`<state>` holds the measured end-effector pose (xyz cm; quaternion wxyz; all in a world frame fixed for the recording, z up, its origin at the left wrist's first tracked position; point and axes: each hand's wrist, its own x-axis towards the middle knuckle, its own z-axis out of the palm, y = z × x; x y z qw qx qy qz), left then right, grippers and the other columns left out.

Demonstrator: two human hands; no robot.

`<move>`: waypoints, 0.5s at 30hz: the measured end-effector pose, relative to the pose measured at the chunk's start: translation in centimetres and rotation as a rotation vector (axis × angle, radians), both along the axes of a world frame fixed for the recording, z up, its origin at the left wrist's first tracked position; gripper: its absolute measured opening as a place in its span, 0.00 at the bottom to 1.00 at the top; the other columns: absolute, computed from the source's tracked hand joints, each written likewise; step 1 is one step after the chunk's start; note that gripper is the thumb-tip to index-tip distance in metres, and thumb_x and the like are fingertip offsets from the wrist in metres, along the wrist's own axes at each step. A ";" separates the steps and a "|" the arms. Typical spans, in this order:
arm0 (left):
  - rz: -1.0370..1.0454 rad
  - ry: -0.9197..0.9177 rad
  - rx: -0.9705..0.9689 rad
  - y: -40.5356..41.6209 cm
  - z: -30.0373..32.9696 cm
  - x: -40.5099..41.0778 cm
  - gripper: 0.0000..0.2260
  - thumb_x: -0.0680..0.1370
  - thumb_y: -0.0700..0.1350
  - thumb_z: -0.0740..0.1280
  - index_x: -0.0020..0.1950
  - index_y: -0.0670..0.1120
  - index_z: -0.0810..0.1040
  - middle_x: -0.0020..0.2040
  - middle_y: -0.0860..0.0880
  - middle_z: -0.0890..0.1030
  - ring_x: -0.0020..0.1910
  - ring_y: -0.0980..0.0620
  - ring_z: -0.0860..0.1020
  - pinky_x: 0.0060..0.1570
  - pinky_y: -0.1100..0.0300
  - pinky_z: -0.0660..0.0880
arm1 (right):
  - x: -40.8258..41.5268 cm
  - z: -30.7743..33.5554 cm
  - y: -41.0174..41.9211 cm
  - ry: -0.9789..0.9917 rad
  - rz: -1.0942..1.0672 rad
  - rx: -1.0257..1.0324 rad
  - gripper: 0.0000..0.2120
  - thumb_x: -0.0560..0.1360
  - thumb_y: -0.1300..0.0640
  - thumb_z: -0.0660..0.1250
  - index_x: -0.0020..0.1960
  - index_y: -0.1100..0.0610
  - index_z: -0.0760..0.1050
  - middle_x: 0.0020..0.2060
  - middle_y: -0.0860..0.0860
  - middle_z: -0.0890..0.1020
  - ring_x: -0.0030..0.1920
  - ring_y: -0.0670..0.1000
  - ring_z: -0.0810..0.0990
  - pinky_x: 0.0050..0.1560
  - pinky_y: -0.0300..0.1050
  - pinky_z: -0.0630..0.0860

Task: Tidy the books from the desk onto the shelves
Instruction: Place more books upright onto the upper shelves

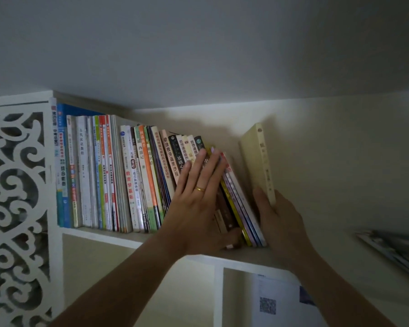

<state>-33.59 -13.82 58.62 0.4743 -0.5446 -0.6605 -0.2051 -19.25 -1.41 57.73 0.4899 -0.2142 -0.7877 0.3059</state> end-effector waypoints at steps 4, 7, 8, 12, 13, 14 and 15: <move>-0.025 -0.066 0.027 0.2 0.2 0.9 0.55 0.70 0.73 0.67 0.84 0.43 0.49 0.85 0.45 0.46 0.83 0.45 0.39 0.81 0.40 0.42 | 0.2 0.0 -0.5 -0.020 0.062 -0.074 0.20 0.81 0.37 0.56 0.58 0.53 0.73 0.43 0.48 0.80 0.43 0.48 0.79 0.40 0.41 0.73; -0.131 -0.244 0.111 0.0 0.6 3.0 0.43 0.72 0.58 0.72 0.81 0.46 0.59 0.82 0.46 0.59 0.83 0.47 0.48 0.81 0.42 0.49 | 1.2 0.2 -0.2 -0.004 0.097 -0.187 0.22 0.79 0.36 0.60 0.59 0.53 0.74 0.45 0.49 0.82 0.45 0.48 0.81 0.42 0.43 0.76; -0.101 -0.228 0.181 -0.2 0.8 3.7 0.34 0.74 0.54 0.70 0.78 0.46 0.65 0.76 0.46 0.67 0.79 0.46 0.59 0.79 0.44 0.58 | 1.4 0.3 -0.1 -0.008 0.101 -0.199 0.22 0.79 0.37 0.61 0.60 0.54 0.74 0.45 0.49 0.82 0.45 0.48 0.81 0.43 0.43 0.76; 0.098 -0.411 0.297 0.4 0.8 8.4 0.17 0.83 0.49 0.60 0.71 0.45 0.67 0.48 0.50 0.82 0.44 0.51 0.80 0.47 0.54 0.80 | 1.6 0.3 -0.4 -0.043 0.042 -0.105 0.16 0.83 0.44 0.59 0.62 0.55 0.72 0.45 0.46 0.79 0.44 0.47 0.78 0.40 0.38 0.71; 0.111 -0.511 0.271 0.9 0.6 9.5 0.18 0.83 0.51 0.59 0.71 0.45 0.66 0.47 0.50 0.83 0.42 0.52 0.81 0.44 0.55 0.82 | 1.7 0.3 -0.6 -0.046 0.033 -0.092 0.15 0.83 0.46 0.59 0.62 0.55 0.72 0.46 0.48 0.80 0.46 0.50 0.79 0.41 0.40 0.72; 0.123 -0.590 0.248 1.6 0.3 10.6 0.20 0.84 0.53 0.59 0.72 0.45 0.65 0.49 0.49 0.83 0.42 0.51 0.83 0.43 0.54 0.83 | 1.7 0.3 -0.4 -0.038 0.027 -0.097 0.15 0.83 0.46 0.59 0.62 0.55 0.73 0.48 0.50 0.81 0.50 0.53 0.80 0.45 0.43 0.73; 0.130 -0.663 0.246 2.4 0.0 11.4 0.23 0.84 0.55 0.60 0.73 0.44 0.64 0.52 0.48 0.84 0.45 0.50 0.84 0.45 0.53 0.84 | 1.9 0.4 -0.3 -0.027 0.034 -0.115 0.15 0.83 0.46 0.59 0.62 0.55 0.73 0.50 0.52 0.82 0.52 0.55 0.80 0.49 0.46 0.74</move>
